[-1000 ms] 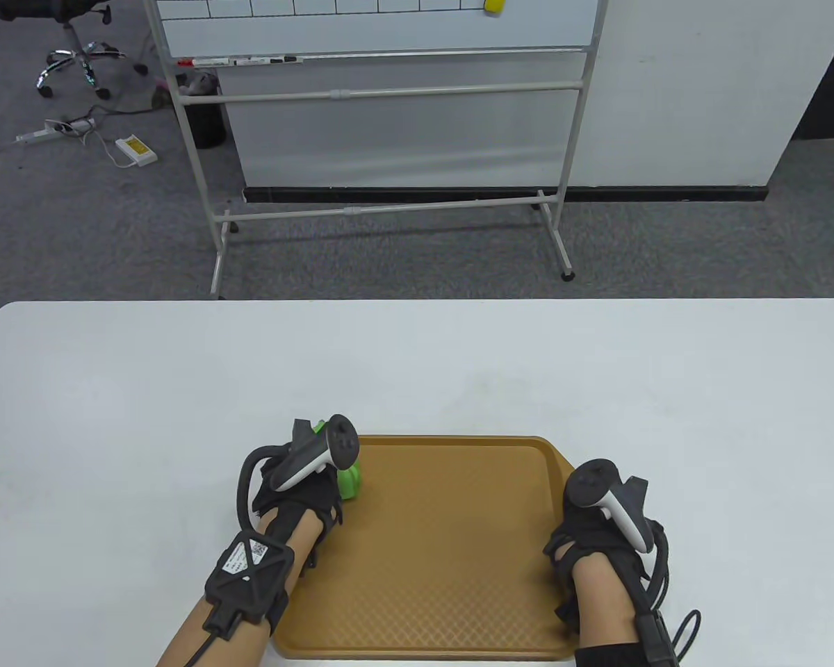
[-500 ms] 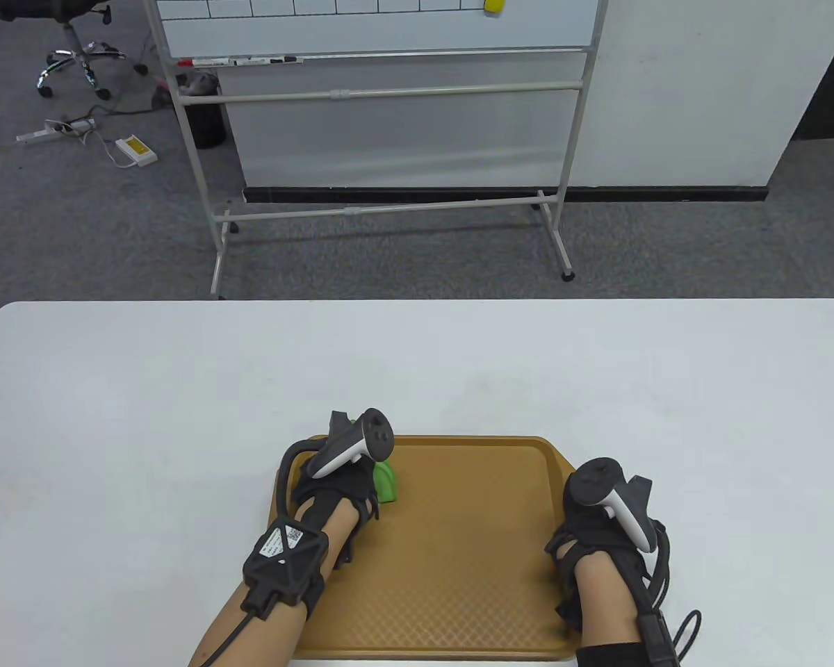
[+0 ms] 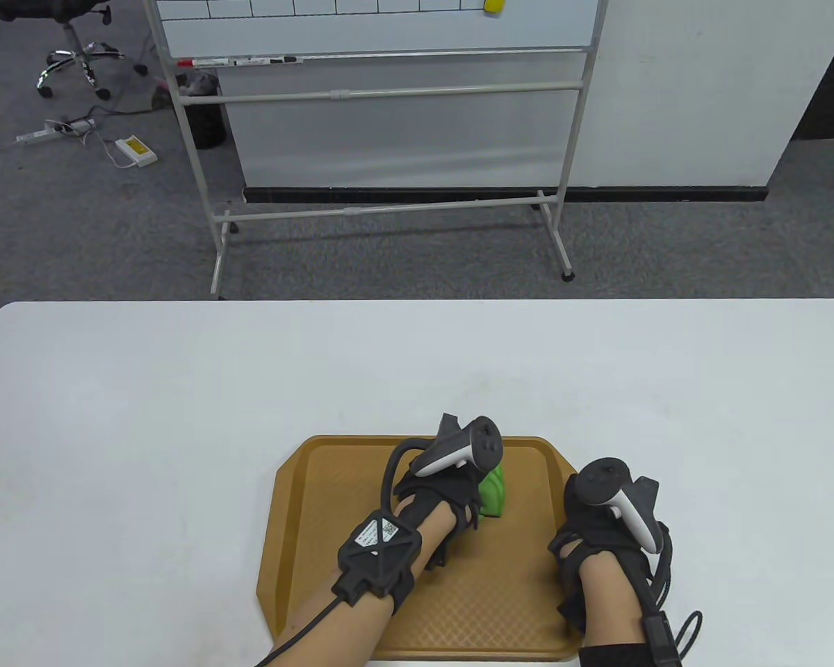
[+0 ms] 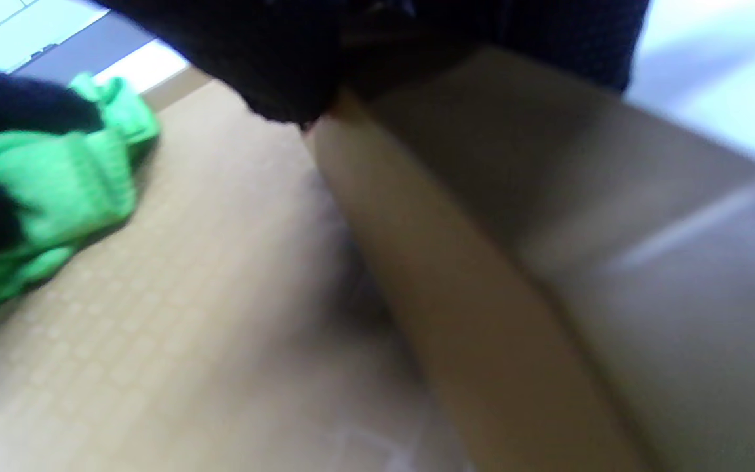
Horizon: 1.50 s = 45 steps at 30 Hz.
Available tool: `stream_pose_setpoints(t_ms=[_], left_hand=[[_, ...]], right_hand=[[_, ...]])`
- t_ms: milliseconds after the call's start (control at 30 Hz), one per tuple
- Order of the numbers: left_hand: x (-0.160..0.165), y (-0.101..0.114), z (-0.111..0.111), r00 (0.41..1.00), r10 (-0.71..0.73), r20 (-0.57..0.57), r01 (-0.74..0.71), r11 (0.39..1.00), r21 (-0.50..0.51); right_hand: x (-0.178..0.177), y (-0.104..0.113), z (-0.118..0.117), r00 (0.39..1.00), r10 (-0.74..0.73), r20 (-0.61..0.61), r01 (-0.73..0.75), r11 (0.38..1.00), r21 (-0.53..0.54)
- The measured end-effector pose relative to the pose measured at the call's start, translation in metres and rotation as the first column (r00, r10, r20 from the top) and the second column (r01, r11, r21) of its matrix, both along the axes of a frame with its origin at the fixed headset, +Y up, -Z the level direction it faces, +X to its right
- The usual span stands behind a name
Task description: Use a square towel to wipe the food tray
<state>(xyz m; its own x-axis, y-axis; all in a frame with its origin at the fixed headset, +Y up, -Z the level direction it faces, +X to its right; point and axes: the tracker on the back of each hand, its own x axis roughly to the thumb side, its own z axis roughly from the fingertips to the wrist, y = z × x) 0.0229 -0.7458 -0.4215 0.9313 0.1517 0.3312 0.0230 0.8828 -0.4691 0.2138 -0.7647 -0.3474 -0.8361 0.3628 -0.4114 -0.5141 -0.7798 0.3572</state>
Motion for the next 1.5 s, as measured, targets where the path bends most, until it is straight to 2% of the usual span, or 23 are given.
stream_pose_setpoints(t_ms=[167,367,667,1167,1500], left_hand=[[0.023,-0.004,0.0,0.999,0.019,0.037,-0.018,1.0,-0.02],[0.037,-0.005,0.004,0.997,0.02,0.08,-0.017,0.999,-0.033],[0.05,-0.004,0.042,0.972,0.038,0.232,-0.01,0.992,-0.122],[0.04,-0.012,0.097,0.907,0.194,0.374,-0.063,0.94,-0.335],[0.023,-0.01,0.125,0.883,0.163,0.44,-0.005,0.941,-0.337]], right_hand=[[0.004,0.001,0.0,1.0,-0.022,0.023,0.022,1.0,0.003],[0.009,0.003,0.001,0.998,-0.033,0.047,0.033,0.999,0.007],[0.026,-0.005,0.004,0.971,-0.205,0.12,0.206,0.979,0.008],[0.029,-0.008,0.006,0.955,-0.267,0.13,0.27,0.963,-0.005],[0.026,-0.007,0.007,0.967,-0.236,0.099,0.242,0.969,-0.045]])
